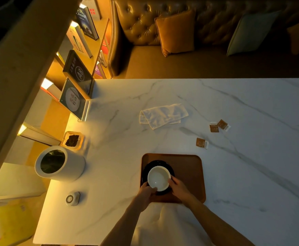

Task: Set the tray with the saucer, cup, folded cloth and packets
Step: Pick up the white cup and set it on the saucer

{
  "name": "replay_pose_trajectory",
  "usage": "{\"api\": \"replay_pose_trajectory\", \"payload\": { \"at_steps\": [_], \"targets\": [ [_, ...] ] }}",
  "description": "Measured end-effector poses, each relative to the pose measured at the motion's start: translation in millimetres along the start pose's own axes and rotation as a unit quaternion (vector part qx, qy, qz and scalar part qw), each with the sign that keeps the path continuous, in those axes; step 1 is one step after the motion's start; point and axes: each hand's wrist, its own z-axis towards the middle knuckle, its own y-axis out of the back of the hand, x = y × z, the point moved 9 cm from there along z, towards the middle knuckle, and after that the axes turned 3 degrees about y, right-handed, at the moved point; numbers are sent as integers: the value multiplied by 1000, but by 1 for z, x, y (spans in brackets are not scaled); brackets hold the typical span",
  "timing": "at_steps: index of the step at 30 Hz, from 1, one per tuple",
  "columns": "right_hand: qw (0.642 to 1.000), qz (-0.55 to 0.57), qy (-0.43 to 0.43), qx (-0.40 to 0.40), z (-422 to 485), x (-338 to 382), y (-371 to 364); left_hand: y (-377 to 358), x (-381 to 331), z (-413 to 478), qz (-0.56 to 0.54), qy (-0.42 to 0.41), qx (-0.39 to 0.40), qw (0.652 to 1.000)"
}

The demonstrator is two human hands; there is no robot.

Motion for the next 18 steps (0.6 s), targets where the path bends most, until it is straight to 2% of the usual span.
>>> {"api": "replay_pose_trajectory", "payload": {
  "at_steps": [8,18],
  "targets": [
    [1000,2,-1,-2,-1,-1,0,0,-2,-9,-26,-16,22,999],
    [1000,15,4,0,-3,0,-1,5,-3,-9,-12,-19,-6,1000]
  ]
}}
